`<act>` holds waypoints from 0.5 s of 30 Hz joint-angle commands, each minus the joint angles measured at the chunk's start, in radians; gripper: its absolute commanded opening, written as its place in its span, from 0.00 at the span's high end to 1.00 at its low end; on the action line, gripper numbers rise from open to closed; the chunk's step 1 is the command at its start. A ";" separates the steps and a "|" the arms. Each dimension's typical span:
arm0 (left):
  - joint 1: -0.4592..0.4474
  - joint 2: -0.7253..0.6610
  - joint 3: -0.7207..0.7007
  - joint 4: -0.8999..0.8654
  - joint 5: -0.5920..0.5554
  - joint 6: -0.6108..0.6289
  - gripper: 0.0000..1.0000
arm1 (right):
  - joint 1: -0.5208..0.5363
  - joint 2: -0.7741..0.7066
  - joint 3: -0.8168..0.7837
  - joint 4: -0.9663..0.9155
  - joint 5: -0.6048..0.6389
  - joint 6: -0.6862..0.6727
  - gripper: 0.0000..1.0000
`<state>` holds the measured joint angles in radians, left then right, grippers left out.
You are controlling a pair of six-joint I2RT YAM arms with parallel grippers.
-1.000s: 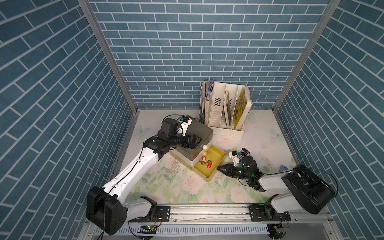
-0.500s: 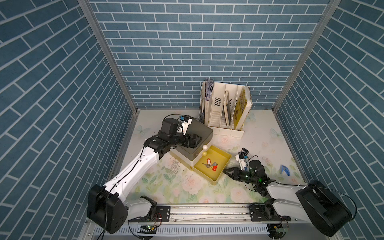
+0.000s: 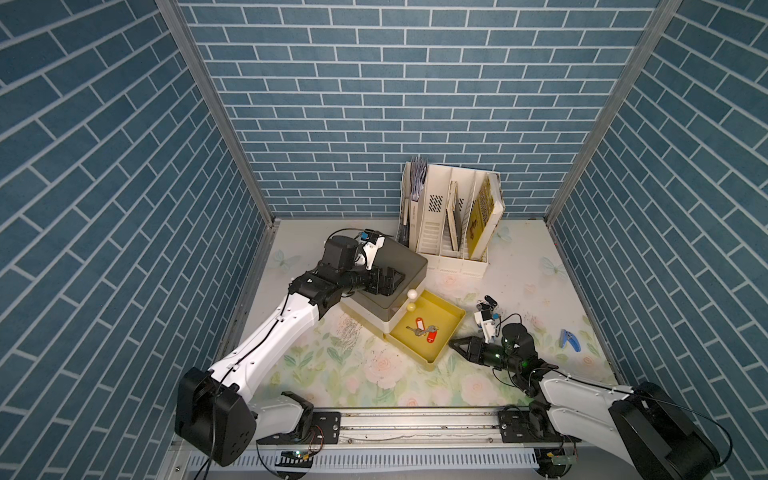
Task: Take the keys out of the drawer
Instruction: Open the drawer in the storage box.
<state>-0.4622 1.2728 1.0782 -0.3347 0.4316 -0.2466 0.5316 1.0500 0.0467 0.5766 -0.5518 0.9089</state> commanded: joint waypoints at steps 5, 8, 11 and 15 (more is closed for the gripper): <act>0.009 0.031 -0.051 -0.139 -0.020 -0.020 0.00 | -0.009 -0.090 0.019 -0.210 0.043 -0.060 0.54; 0.008 0.025 -0.050 -0.139 -0.021 -0.020 0.00 | -0.010 -0.154 0.059 -0.313 0.062 -0.076 0.53; 0.008 0.020 -0.041 -0.142 -0.021 -0.023 0.00 | -0.011 -0.239 0.139 -0.465 0.104 -0.104 0.53; 0.008 0.018 -0.017 -0.142 -0.015 -0.022 0.00 | -0.010 -0.244 0.334 -0.709 0.154 -0.221 0.53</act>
<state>-0.4622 1.2716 1.0782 -0.3340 0.4313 -0.2470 0.5243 0.8074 0.2699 0.0681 -0.4519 0.8108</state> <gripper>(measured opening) 0.996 0.468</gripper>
